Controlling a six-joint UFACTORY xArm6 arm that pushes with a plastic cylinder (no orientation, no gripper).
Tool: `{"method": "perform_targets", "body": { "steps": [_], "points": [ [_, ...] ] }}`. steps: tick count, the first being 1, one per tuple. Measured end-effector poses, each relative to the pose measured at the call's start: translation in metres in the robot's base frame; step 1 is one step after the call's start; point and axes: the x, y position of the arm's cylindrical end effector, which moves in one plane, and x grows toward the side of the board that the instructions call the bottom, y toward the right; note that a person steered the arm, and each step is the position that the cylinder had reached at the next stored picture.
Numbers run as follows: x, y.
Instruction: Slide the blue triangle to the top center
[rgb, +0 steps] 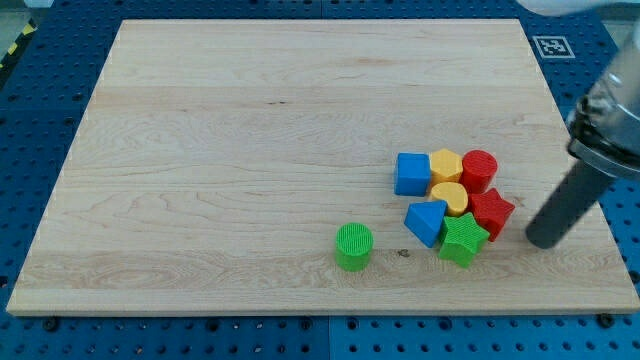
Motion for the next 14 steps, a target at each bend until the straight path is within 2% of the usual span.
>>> {"method": "perform_targets", "body": {
  "steps": [2,4,8,13,14],
  "points": [
    [-0.033,-0.059],
    [-0.022,-0.047],
    [0.029,-0.055],
    [0.028,-0.112],
    [0.008,-0.118]
  ]
}}
